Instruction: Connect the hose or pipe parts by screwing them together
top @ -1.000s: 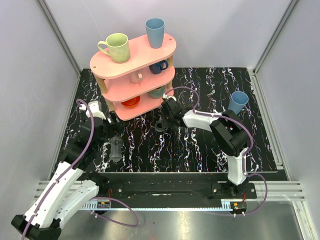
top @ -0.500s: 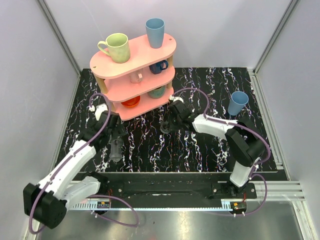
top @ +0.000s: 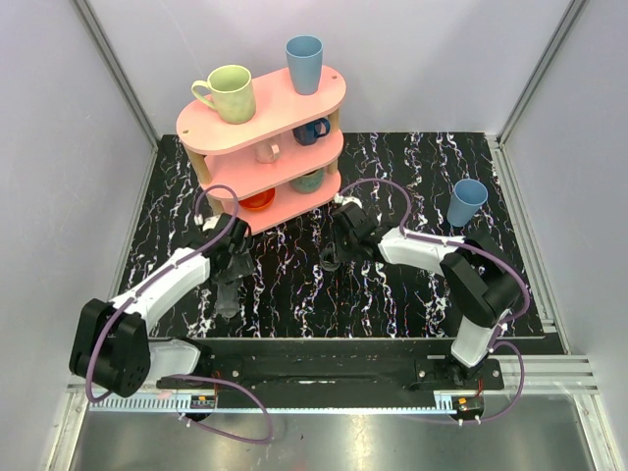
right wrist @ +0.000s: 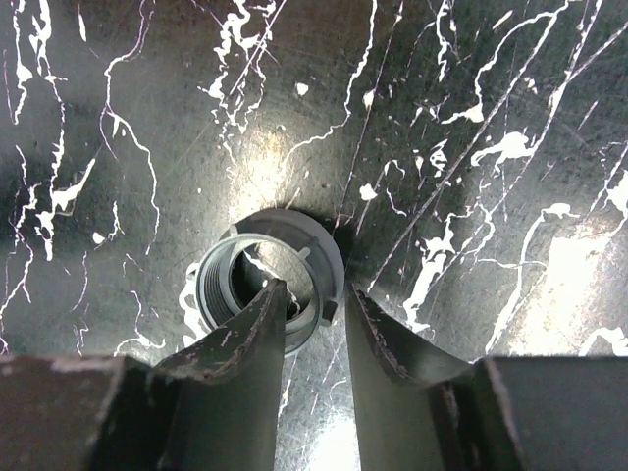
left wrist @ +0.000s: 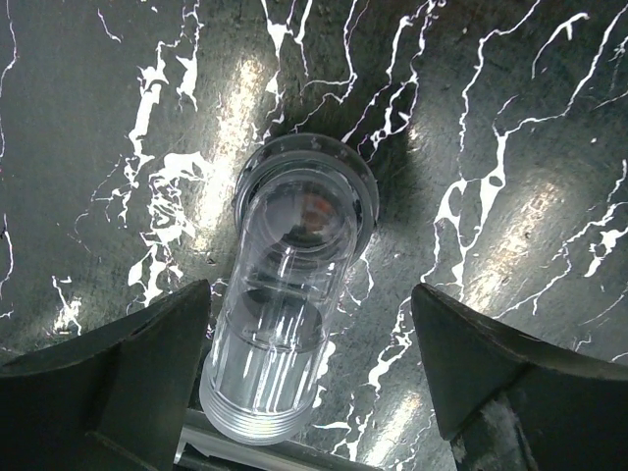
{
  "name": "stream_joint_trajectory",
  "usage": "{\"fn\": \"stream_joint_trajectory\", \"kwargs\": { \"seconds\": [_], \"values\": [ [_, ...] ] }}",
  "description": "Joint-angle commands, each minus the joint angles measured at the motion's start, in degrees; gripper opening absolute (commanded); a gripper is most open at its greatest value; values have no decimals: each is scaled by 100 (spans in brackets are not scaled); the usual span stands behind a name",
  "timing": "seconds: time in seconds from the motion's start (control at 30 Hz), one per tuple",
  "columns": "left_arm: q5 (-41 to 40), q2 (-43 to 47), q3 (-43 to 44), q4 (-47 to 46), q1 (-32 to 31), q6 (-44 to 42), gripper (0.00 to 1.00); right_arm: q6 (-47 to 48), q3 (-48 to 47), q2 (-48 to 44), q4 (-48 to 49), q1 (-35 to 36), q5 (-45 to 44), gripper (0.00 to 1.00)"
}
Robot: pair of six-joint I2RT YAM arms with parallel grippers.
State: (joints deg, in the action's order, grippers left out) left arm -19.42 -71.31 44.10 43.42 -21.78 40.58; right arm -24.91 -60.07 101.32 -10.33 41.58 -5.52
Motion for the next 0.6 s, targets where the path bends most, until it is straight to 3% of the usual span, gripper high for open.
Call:
{"fn": "stream_joint_trajectory", "kwargs": {
  "seconds": [0.0, 0.4, 0.47, 0.5, 0.57],
  "values": [
    [79, -102, 108, 44, 25, 108, 87, 3, 40, -297, 171, 17, -151, 40],
    [632, -94, -138, -193, 16, 196, 82, 47, 347, -1166, 57, 8, -520, 51],
    [816, -68, -295, -385, 7, 240, 76, 39, 374, -1289, 40, 16, -538, 52],
    [921, -33, -331, -465, -2, 223, 65, 38, 382, -1438, 31, 17, -564, 53],
    [1246, 11, -436, -702, -63, 240, 57, 21, 435, -1571, 22, 8, -556, 54]
  ]
}}
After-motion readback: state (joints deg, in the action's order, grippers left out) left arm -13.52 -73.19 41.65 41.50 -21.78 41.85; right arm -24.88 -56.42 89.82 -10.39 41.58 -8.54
